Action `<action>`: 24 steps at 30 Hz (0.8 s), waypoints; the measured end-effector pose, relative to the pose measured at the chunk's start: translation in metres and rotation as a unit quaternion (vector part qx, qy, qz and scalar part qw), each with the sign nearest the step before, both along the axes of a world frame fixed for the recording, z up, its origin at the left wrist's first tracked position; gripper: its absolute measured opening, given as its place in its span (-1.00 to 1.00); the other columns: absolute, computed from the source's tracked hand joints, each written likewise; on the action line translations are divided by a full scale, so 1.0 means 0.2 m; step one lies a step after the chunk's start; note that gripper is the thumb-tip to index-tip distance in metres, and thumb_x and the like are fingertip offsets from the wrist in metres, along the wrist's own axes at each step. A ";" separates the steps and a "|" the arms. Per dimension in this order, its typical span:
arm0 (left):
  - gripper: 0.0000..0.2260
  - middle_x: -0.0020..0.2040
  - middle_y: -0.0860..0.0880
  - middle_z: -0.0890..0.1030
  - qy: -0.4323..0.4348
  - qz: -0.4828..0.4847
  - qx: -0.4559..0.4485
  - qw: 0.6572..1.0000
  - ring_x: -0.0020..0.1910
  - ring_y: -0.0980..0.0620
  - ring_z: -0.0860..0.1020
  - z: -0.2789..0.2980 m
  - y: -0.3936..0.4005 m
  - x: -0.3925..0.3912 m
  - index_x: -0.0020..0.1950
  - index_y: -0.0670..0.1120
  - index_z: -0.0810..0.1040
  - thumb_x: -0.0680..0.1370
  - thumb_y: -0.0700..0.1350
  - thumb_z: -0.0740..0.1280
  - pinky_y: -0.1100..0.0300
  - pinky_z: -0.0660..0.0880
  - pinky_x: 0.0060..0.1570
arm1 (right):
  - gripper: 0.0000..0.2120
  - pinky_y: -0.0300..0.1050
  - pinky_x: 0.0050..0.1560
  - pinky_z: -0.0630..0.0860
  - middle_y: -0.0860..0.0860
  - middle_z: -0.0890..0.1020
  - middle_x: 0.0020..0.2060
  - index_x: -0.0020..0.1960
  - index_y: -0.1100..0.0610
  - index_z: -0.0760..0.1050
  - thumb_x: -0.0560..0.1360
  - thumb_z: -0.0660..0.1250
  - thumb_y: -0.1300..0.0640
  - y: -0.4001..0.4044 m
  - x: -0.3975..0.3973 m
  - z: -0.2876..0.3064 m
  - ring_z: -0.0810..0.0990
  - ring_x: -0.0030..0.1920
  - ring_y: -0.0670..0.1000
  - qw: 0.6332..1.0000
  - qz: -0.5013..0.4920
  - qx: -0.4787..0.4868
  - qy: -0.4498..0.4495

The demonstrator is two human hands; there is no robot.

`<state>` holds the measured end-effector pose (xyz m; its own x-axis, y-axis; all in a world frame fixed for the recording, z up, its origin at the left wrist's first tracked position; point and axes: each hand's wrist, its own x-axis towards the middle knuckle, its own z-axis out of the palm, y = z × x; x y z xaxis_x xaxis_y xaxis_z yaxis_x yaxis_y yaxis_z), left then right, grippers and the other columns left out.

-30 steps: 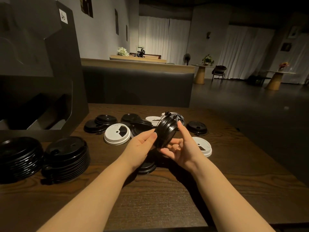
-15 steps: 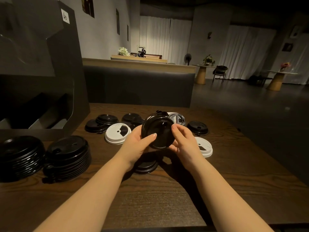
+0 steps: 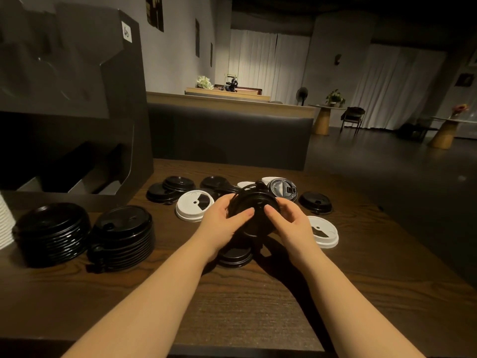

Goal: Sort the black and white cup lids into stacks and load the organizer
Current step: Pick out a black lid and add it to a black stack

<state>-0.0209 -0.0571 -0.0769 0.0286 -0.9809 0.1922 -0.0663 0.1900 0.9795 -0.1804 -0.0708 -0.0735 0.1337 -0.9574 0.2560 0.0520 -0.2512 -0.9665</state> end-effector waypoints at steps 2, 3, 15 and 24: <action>-0.72 0.09 -0.03 0.67 0.027 -0.017 0.015 0.999 0.12 0.01 0.62 0.00 -0.01 0.02 0.20 -0.03 0.55 0.49 -0.13 0.42 -0.01 0.54 0.18 | -0.87 -0.28 -0.10 0.58 -0.11 0.70 -0.16 -0.03 -0.02 0.56 0.51 0.34 0.19 0.00 0.00 0.00 0.66 -0.07 -0.14 1.000 0.003 -0.026 0.008; -0.73 0.06 -0.05 0.68 0.045 -0.021 0.019 0.999 0.10 0.00 0.63 0.00 -0.01 0.02 0.19 -0.07 0.57 0.50 -0.14 0.42 0.01 0.55 0.15 | -0.88 -0.30 -0.12 0.58 -0.12 0.70 -0.19 -0.04 -0.01 0.57 0.51 0.34 0.20 0.00 0.00 0.00 0.66 -0.09 -0.16 0.999 0.002 -0.035 0.006; -0.70 0.08 -0.14 0.65 0.218 0.067 0.085 0.970 0.05 -0.07 0.63 0.07 -0.02 -0.01 0.25 -0.15 0.49 0.53 -0.17 0.37 -0.01 0.57 0.08 | -0.87 -0.15 -0.18 0.57 0.03 0.68 -0.27 0.12 0.11 0.43 0.57 0.25 0.18 -0.02 0.11 0.03 0.63 -0.33 -0.07 0.983 0.072 0.137 -0.095; -0.41 0.17 -0.09 0.61 -0.008 0.067 0.130 0.989 0.17 -0.09 0.56 0.49 0.04 0.29 0.18 -0.09 0.57 0.32 0.27 0.46 -0.03 0.51 0.17 | -0.80 -0.06 0.18 0.49 0.01 0.60 0.08 0.11 0.03 0.54 0.62 0.15 0.09 -0.09 0.33 0.43 0.55 0.16 0.06 0.994 0.084 0.039 0.057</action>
